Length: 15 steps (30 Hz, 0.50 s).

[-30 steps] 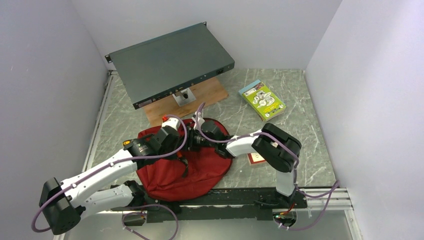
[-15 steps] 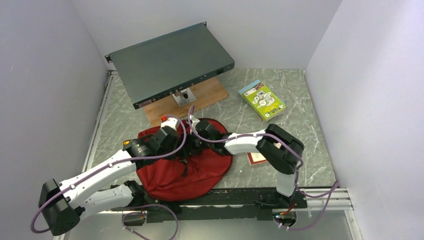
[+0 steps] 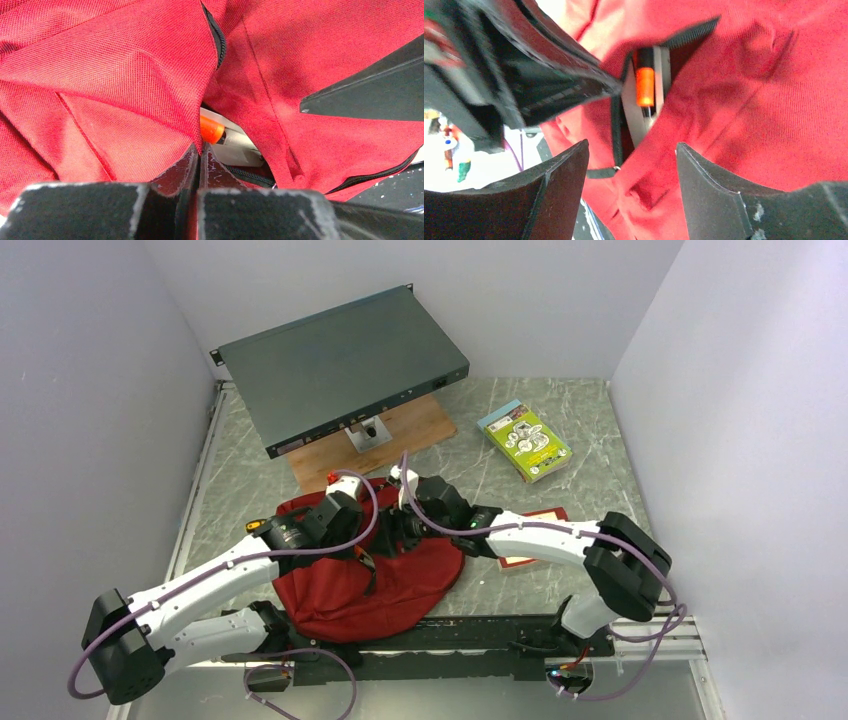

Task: Pack the student bag
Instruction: Place the stationery in the student bag.

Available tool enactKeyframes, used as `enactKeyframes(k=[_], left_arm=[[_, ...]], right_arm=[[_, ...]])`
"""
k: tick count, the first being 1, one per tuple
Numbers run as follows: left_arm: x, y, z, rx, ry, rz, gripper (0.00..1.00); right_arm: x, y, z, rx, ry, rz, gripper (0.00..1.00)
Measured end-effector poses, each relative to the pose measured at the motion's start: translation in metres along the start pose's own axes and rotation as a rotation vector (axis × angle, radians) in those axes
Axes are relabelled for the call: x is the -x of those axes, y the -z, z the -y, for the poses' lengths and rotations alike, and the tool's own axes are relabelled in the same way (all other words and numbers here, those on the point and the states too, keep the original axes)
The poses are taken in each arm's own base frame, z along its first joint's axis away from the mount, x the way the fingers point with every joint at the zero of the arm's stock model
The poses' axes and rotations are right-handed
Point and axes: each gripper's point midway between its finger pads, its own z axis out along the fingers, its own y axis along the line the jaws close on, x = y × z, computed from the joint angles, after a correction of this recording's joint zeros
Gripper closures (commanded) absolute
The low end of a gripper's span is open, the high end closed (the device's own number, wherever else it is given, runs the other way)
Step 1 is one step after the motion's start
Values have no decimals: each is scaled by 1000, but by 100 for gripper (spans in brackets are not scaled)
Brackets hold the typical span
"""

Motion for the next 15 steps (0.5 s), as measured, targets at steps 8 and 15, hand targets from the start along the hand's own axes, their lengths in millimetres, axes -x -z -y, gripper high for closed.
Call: enactKeyframes(k=[8, 15], left_arm=[[0, 0, 0, 0, 2, -1, 100], [-1, 0, 1, -3, 7, -3, 100]], right_arm=[[-41, -11, 20, -66, -41, -82, 42], [-43, -38, 34, -121, -64, -113, 50]])
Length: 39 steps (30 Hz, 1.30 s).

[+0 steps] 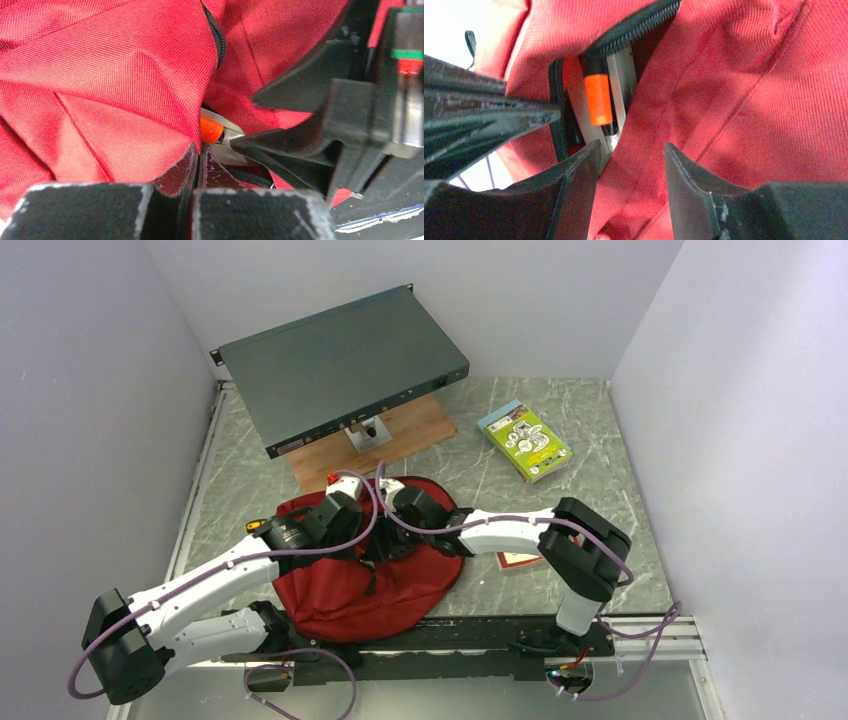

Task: Pack the student bag
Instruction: Place the stationery in the student bag, then zip the student bag at the center of the board.

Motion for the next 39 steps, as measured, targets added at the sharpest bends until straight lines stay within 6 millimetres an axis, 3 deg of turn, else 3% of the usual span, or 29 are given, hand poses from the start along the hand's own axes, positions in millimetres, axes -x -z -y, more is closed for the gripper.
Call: enactKeyframes(k=[3, 8, 9, 17, 18, 22, 26, 27, 31, 36, 39], left_arm=[[0, 0, 1, -5, 4, -1, 100], [0, 0, 2, -7, 5, 1, 99], [1, 0, 2, -7, 5, 2, 99], [1, 0, 2, -8, 5, 2, 91], [1, 0, 2, -9, 5, 2, 87], [0, 0, 3, -17, 2, -2, 48], [-3, 3, 10, -57, -19, -26, 11], [-3, 6, 14, -84, -26, -34, 8], [10, 25, 36, -190, -66, -25, 8], [24, 52, 58, -291, -132, 3, 40], [22, 68, 73, -355, -181, -16, 50]], right_arm=[[4, -9, 1, -18, 1, -9, 59], [6, -13, 5, -56, -1, -5, 97], [7, -13, 6, -60, 1, 1, 100], [13, 18, 13, -117, 5, 98, 100], [12, 24, 14, -118, 3, 111, 100], [10, 44, 11, -96, -10, 172, 100], [8, 49, 11, -72, -27, 212, 100], [8, 49, 11, -69, -33, 216, 100], [12, 49, 8, -58, -49, 232, 100], [13, 49, 10, -62, -73, 234, 100], [14, 50, 13, -64, -84, 232, 100]])
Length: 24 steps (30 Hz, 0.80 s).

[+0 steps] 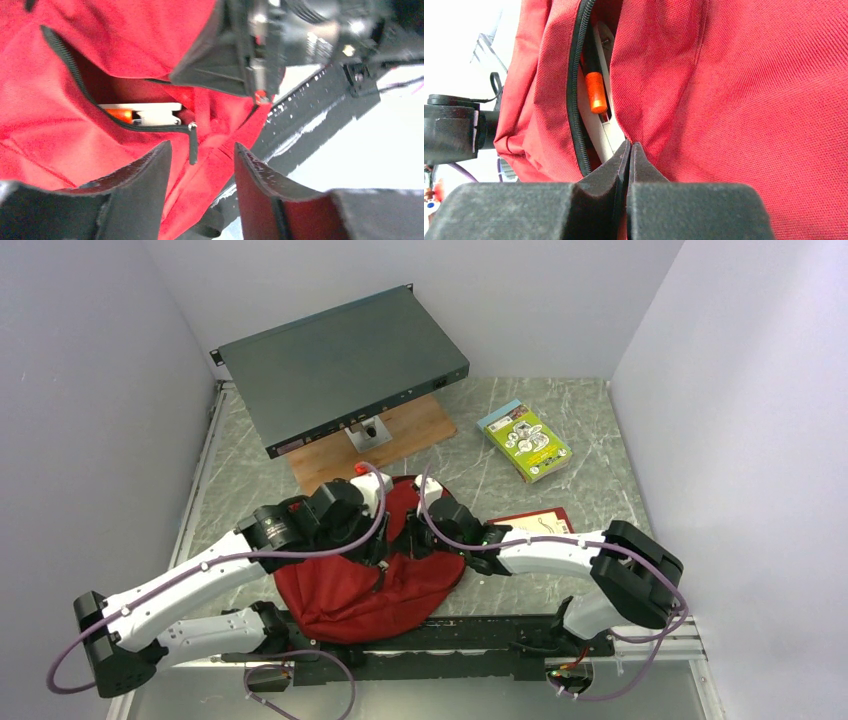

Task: Pack the student bag
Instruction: Zip the student bag at the center of the board.

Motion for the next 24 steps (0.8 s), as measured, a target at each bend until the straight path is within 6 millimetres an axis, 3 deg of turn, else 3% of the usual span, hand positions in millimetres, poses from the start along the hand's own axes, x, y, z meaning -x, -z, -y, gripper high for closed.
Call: enactKeyframes(k=[4, 8, 14, 24], left_arm=[[-10, 2, 27, -74, -57, -54, 54], [-38, -12, 40, -66, -96, -179, 57], [-72, -35, 33, 69, -82, -318, 59], [-75, -48, 18, 203, 5, -272, 59]], right_arm=[[2, 0, 3, -6, -7, -2, 100], [3, 0, 5, -10, -11, -2, 100], [2, 1, 7, -18, -28, -7, 100], [0, 1, 10, -31, -38, -19, 100]])
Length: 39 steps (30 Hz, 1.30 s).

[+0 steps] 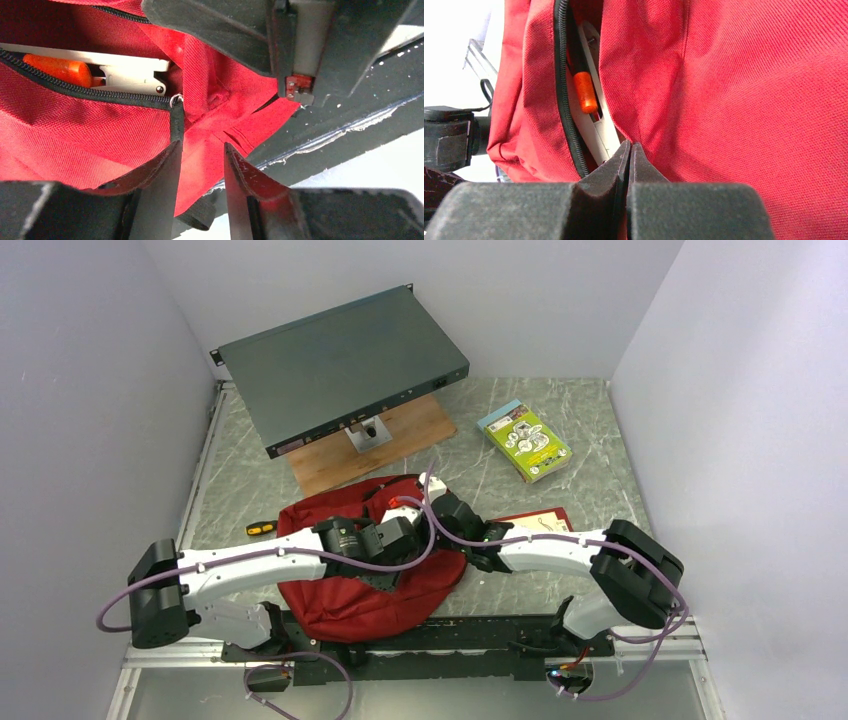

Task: Pack the student bag
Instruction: Zip the student bag at the center of the board.

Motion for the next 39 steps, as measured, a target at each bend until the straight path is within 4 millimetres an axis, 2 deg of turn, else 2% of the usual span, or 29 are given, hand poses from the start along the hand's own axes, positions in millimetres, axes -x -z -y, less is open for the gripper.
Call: enactKeyframes(k=[6, 12, 19, 22, 24, 25, 28, 29, 35, 39], left_arm=[[-6, -13, -12, 60, 21, 17, 67], [-11, -23, -25, 106, 41, 45, 65], [-10, -28, -25, 99, 46, 66, 68], [-8, -28, -26, 104, 46, 72, 79], [-8, -29, -26, 105, 46, 74, 97], [-7, -29, -26, 105, 48, 77, 100], [-7, -30, -26, 106, 53, 84, 100], [-7, -31, -26, 104, 52, 85, 100], [-6, -24, -26, 49, 73, 138, 100], [-2, -14, -24, -18, 109, 195, 100]], right_arm=[[-1, 0, 3, -12, -12, -5, 100], [0, 0, 3, -9, -11, -3, 100], [0, 0, 2, -7, -10, -2, 100], [0, 0, 2, -6, -10, -2, 100], [1, 0, 1, -6, -10, -2, 100], [1, 0, 1, -6, -10, -2, 100], [1, 0, 1, -6, -9, -2, 100], [1, 0, 1, -6, -8, -1, 97], [3, 1, 2, -8, 19, 5, 61], [10, 6, -2, 8, 52, 27, 50]])
